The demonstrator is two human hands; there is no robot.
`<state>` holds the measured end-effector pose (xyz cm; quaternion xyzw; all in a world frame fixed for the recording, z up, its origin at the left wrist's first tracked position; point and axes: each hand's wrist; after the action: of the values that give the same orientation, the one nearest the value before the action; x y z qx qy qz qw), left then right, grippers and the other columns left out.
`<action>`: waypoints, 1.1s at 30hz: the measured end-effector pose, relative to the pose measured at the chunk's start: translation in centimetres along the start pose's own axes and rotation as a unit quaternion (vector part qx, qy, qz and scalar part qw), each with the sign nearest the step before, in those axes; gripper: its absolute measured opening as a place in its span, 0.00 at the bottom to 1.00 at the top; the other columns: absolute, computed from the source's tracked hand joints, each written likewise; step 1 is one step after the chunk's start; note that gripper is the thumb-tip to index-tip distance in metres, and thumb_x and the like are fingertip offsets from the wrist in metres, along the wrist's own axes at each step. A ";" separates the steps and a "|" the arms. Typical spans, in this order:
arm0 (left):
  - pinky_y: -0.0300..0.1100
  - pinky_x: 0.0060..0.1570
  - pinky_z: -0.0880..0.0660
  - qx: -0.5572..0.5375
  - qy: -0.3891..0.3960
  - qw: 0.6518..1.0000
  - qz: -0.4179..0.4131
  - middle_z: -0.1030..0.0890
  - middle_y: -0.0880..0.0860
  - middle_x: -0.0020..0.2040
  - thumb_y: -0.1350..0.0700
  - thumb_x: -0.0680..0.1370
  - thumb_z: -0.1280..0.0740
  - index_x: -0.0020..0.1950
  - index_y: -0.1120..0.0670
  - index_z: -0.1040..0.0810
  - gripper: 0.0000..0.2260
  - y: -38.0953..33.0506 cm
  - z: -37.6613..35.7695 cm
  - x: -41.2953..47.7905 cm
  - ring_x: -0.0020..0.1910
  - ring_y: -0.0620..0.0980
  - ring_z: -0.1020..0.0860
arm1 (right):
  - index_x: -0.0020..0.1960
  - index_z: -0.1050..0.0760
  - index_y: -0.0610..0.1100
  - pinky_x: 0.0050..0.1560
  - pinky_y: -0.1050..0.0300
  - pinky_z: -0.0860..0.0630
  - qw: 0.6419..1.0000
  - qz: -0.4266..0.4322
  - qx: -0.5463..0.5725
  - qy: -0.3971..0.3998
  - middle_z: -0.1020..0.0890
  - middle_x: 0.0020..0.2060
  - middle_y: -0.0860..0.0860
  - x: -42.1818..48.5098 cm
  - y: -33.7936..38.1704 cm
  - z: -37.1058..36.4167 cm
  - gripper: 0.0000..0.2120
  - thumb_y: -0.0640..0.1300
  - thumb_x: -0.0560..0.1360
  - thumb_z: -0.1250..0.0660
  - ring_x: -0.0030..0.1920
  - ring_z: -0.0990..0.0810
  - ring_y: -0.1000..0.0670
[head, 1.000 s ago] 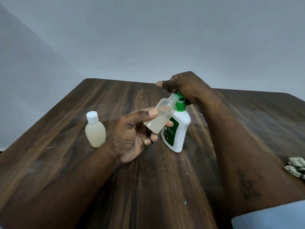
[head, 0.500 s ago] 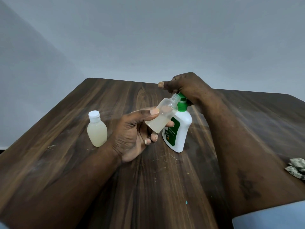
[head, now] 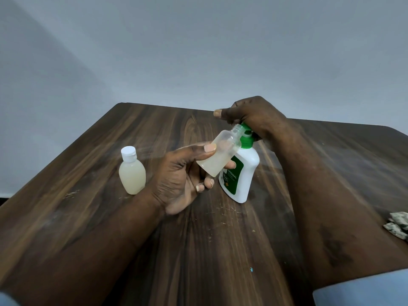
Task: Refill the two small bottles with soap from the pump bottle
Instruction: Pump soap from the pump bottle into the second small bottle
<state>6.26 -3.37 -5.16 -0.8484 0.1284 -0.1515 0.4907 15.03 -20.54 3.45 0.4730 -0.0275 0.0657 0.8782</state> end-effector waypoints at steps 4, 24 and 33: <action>0.35 0.21 0.35 0.005 -0.006 1.000 0.006 0.16 0.64 0.48 0.51 0.73 0.32 0.52 0.55 0.13 0.13 0.0 -0.1 0.0 0.27 0.48 0.29 | 0.32 0.27 0.45 0.36 0.56 0.29 1.000 0.000 -0.002 -0.003 0.24 0.26 0.53 -0.1 0.0 0.0 0.21 0.55 0.72 0.21 0.28 0.28 0.52; 0.34 0.22 0.33 0.002 -0.006 1.000 0.010 0.16 0.64 0.48 0.50 0.73 0.32 0.52 0.55 0.13 0.14 0.1 0.1 0.0 0.27 0.48 0.29 | 0.33 0.28 0.45 0.36 0.56 0.30 1.000 0.007 -0.019 -0.006 0.25 0.29 0.51 -0.1 0.1 0.1 0.22 0.57 0.72 0.21 0.30 0.29 0.51; 0.34 0.21 0.32 -0.002 -0.008 1.000 0.002 0.16 0.64 0.49 0.51 0.74 0.32 0.56 0.58 0.15 0.15 0.0 0.1 0.0 0.27 0.48 0.29 | 0.33 0.27 0.45 0.34 0.58 0.31 1.000 0.011 0.002 -0.015 0.26 0.25 0.53 0.2 0.1 0.1 0.21 0.55 0.72 0.20 0.26 0.30 0.53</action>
<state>6.30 -3.29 -5.18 -0.8502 0.1268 -0.1437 0.4904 15.20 -20.60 3.60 0.4752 -0.0457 0.0681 0.8761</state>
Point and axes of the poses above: each hand's wrist, its own x-axis towards the middle knuckle, its own z-axis out of the back of the hand, y = z × x
